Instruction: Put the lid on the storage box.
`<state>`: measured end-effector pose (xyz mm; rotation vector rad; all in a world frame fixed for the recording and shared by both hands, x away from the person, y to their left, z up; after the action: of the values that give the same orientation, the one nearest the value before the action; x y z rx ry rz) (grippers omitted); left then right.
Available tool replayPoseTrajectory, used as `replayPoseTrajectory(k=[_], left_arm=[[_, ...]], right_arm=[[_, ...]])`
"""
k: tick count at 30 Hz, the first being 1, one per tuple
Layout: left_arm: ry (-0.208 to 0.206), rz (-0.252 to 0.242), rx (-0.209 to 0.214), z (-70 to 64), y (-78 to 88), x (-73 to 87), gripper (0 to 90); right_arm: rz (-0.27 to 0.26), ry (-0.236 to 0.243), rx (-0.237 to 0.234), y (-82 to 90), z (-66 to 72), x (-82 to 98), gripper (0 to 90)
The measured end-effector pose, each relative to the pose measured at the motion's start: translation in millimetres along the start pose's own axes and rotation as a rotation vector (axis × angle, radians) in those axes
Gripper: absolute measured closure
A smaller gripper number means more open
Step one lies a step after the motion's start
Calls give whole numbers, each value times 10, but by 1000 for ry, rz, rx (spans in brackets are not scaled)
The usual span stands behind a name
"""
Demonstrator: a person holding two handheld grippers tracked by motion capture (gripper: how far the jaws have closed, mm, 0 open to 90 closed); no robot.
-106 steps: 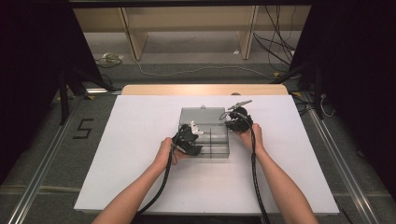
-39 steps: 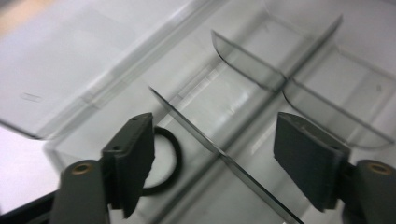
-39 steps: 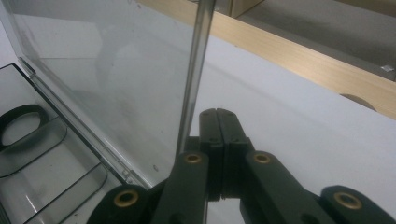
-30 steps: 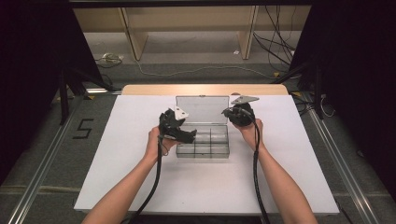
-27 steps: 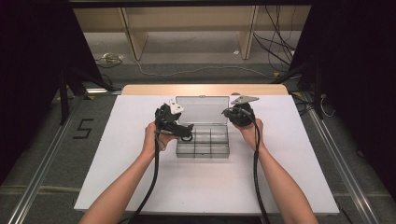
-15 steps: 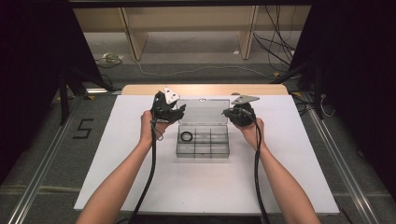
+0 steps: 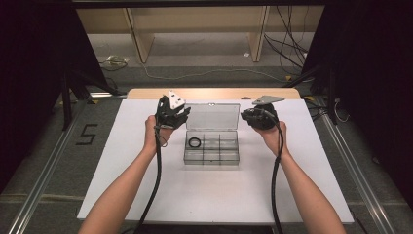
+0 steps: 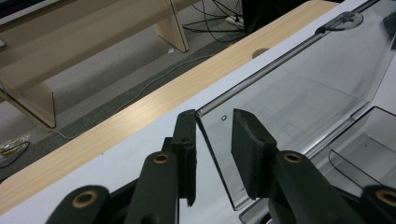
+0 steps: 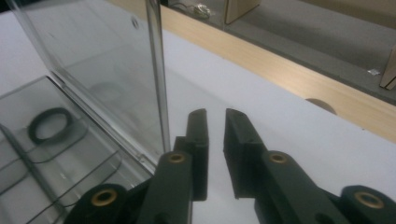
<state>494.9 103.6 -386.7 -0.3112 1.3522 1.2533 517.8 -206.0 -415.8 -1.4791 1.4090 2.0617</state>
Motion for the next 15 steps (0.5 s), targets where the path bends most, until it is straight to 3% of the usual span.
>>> replayPoseTrajectory(k=[4, 7, 9, 15], left_arm=[[17, -6, 13, 12, 6, 11, 714], [14, -4, 16, 11, 11, 9, 717], [7, -1, 19, 12, 15, 7, 719], [-3, 3, 35, 15, 47, 17, 728]], right_arm=[[10, 4, -21, 135, 52, -62, 663], [-1, -5, -37, 161, 98, -147, 633], [-21, -2, -54, 165, 139, -215, 632], [1, -22, -72, 84, 230, -326, 672]])
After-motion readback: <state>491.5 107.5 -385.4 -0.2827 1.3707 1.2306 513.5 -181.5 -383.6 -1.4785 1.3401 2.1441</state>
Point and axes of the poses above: each handheld gripper's, and its own axes: y roughly backward along the jaws, x roughly out of its underside, z roughly to its left, the point moved 1 cm from there along -y, roughly forward along the jaws, and after that the axes turned 4 degrees about -y, right-handed, at the moved point
